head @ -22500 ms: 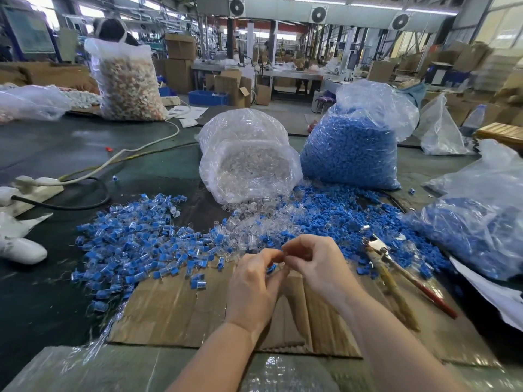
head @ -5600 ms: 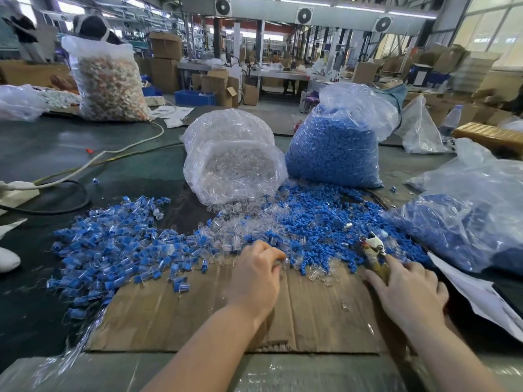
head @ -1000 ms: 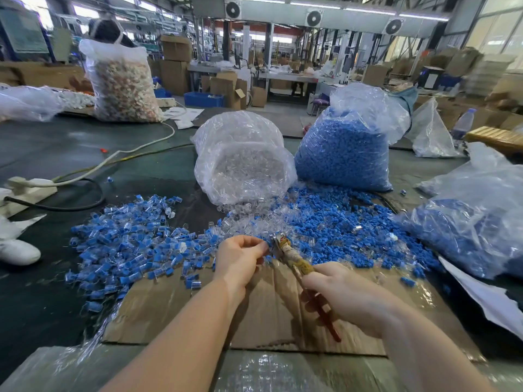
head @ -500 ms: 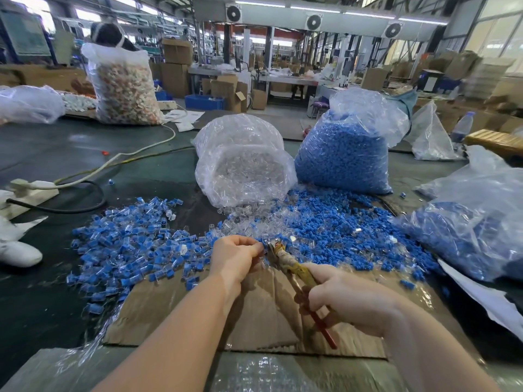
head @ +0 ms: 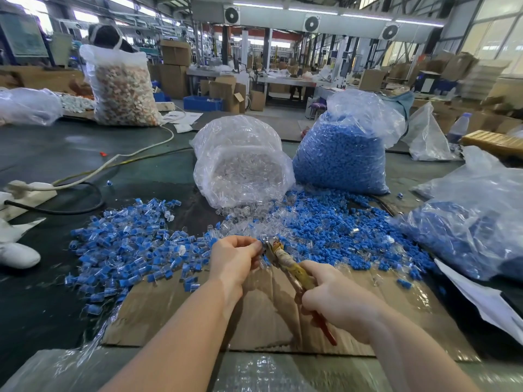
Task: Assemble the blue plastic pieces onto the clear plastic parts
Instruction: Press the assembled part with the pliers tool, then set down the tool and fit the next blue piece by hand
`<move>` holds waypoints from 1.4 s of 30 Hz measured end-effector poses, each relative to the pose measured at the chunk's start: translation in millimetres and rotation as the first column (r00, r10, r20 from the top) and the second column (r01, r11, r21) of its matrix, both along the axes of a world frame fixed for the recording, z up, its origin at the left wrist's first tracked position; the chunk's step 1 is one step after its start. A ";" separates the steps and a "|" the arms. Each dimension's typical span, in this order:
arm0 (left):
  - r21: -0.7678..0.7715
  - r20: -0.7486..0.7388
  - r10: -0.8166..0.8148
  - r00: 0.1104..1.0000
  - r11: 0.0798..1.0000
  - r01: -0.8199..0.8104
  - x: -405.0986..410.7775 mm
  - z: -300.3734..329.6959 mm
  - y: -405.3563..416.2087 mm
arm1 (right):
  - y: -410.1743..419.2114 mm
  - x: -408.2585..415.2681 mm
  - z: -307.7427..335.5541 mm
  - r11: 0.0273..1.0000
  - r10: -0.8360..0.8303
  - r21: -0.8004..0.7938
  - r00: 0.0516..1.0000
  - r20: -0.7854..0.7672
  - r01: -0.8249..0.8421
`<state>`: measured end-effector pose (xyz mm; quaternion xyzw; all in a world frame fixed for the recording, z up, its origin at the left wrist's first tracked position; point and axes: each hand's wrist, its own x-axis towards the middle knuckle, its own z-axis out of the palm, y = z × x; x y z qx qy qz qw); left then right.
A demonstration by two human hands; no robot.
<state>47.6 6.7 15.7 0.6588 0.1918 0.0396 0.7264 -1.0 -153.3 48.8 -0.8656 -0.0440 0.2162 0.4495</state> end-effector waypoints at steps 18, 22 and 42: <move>0.958 0.142 0.111 0.984 0.237 -0.165 0.8 -13.4 75.4 | -75.3 13.0 -32.7 0.663 -0.286 -0.542 0.843 0.456 0.517; 0.947 0.191 0.059 0.980 0.250 -0.200 -0.2 -16.9 61.2 | -77.6 14.5 -42.1 0.629 -0.235 -0.583 0.841 0.487 0.514; 0.908 0.141 -0.260 0.955 0.417 -0.021 -10.6 -48.9 -12.6 | -135.7 41.2 -38.1 0.390 -0.141 -0.748 0.837 0.528 0.537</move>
